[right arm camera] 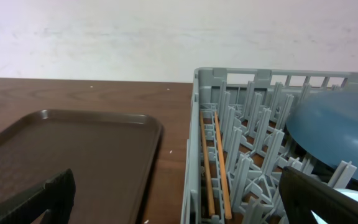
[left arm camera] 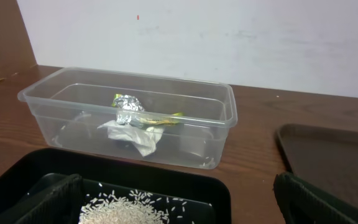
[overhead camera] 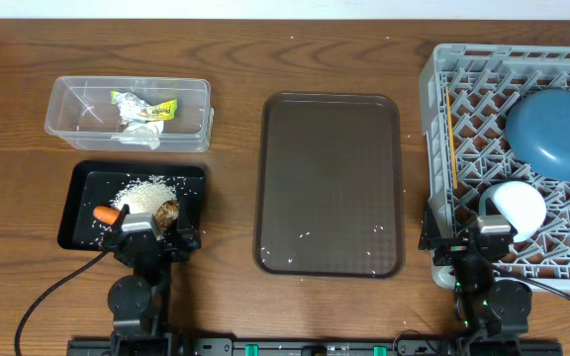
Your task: Sort waste into correct bins and load items into the dishwasher rack
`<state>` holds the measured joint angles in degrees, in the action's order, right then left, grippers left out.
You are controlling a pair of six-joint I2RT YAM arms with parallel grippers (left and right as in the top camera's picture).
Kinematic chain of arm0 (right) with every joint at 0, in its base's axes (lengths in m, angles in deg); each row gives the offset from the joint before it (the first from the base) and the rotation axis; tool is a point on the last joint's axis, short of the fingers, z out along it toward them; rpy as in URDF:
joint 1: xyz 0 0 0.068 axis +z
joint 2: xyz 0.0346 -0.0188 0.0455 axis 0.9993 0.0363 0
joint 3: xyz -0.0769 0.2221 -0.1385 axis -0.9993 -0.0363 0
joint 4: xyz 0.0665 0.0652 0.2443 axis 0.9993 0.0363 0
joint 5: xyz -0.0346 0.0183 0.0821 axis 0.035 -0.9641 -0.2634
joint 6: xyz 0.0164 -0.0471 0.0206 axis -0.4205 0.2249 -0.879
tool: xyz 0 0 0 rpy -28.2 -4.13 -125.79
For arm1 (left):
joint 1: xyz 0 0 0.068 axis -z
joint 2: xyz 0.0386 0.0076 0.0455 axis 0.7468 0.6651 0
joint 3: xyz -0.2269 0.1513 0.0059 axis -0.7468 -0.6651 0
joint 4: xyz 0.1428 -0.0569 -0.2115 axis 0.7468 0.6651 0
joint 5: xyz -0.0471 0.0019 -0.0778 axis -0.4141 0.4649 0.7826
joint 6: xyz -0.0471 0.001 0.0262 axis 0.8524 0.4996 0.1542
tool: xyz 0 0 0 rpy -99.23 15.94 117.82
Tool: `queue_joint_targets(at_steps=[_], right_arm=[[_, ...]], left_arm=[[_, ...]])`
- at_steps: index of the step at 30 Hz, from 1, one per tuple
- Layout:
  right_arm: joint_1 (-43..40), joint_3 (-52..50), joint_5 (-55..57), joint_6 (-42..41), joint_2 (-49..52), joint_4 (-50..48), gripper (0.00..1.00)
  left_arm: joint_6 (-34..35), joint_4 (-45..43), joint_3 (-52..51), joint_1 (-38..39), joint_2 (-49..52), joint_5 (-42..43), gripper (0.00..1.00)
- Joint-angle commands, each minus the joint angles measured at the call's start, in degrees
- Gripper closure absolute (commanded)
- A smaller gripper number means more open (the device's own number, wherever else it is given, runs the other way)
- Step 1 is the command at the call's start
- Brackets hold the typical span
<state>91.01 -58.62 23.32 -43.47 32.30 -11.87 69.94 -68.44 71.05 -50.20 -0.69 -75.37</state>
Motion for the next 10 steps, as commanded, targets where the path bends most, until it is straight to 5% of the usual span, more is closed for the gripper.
queue_joint_targets(at_steps=[1, 10], right_arm=[[0.52, -0.07, 0.39, -0.83, -0.39, 0.26, 0.01], [0.52, -0.07, 0.39, -0.83, -0.39, 0.26, 0.01]], left_arm=[[-0.79, 1.77, -1.36, -0.28, -0.37, 0.17, 0.02], [-0.79, 1.77, -1.36, -0.28, -0.37, 0.17, 0.02]])
